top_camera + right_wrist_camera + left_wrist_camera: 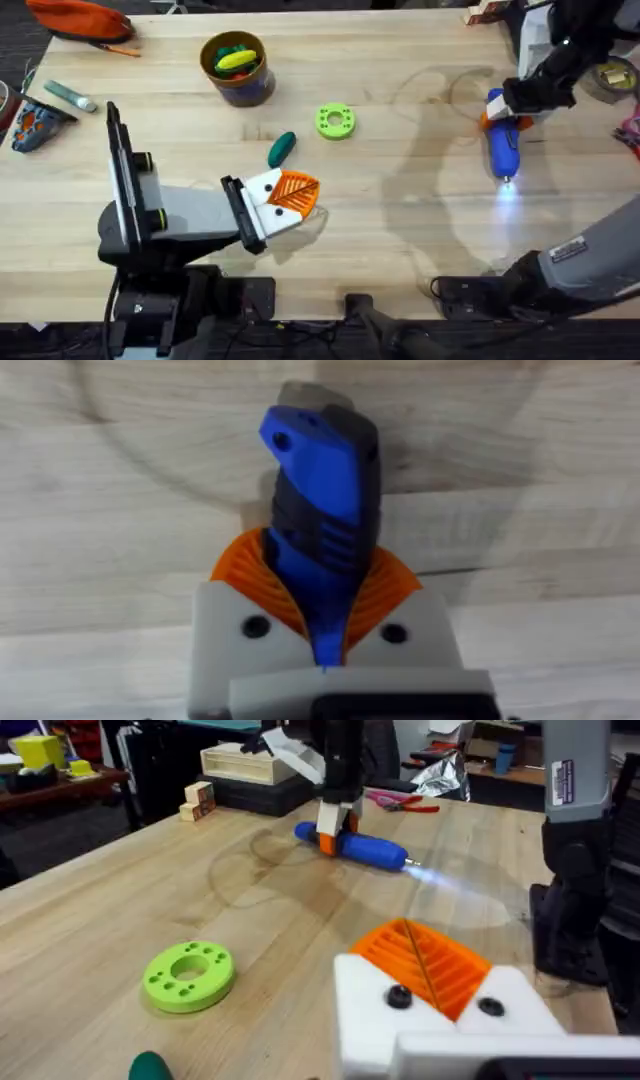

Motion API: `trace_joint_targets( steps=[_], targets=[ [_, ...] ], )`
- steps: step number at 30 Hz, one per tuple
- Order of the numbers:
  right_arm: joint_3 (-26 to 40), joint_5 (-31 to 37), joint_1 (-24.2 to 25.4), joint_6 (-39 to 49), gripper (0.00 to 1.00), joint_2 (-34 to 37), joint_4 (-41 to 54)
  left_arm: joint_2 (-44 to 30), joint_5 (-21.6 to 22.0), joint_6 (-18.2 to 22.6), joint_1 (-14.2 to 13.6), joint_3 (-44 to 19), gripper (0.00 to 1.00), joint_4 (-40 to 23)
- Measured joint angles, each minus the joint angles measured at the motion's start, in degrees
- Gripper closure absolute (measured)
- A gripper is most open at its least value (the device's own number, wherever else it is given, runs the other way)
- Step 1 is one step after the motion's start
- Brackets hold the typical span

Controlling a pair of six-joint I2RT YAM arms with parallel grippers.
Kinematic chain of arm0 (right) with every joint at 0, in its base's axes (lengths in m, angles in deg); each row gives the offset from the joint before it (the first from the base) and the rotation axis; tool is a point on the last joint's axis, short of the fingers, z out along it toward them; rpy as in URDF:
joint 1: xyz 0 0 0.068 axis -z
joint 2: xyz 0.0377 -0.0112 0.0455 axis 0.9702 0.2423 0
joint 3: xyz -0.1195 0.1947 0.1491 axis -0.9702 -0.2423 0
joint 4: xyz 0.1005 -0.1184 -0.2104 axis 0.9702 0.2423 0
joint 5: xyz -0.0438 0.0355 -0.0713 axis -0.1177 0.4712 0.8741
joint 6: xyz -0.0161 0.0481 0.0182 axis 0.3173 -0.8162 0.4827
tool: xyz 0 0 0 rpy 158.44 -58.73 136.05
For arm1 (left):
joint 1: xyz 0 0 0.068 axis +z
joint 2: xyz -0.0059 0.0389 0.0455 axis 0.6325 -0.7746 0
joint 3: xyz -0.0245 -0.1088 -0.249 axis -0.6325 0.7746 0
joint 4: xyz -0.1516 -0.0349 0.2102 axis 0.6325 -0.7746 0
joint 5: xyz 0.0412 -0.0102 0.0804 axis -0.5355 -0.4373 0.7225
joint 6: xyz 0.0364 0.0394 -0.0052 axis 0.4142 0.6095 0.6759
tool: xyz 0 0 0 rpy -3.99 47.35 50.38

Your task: Pick up the gripper from the table and insert it into the empty holder that is missing its gripper. Then pick up a screw, insert it into the mounting hole, and use the screwdriver to tighten it. Finally, clean up the table by picking up the vegetable and placing it into the bucket.

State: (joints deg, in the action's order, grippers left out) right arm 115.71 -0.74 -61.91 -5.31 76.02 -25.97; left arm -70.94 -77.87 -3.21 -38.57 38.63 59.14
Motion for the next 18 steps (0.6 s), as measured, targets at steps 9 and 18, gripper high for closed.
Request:
trace_joint_targets(
  steps=[9, 18],
  targets=[
    [0.12, 0.00, -0.25, 0.01, 0.936, -13.07, -0.45, 0.00, 0.00, 0.00, 0.00, 0.00, 0.987, 0.00],
    [0.16, 0.66, -4.12, 0.46, 0.943, -24.31, -1.61, 0.00, 0.00, -0.02, 0.00, 0.00, 0.987, 0.02]
  ],
)
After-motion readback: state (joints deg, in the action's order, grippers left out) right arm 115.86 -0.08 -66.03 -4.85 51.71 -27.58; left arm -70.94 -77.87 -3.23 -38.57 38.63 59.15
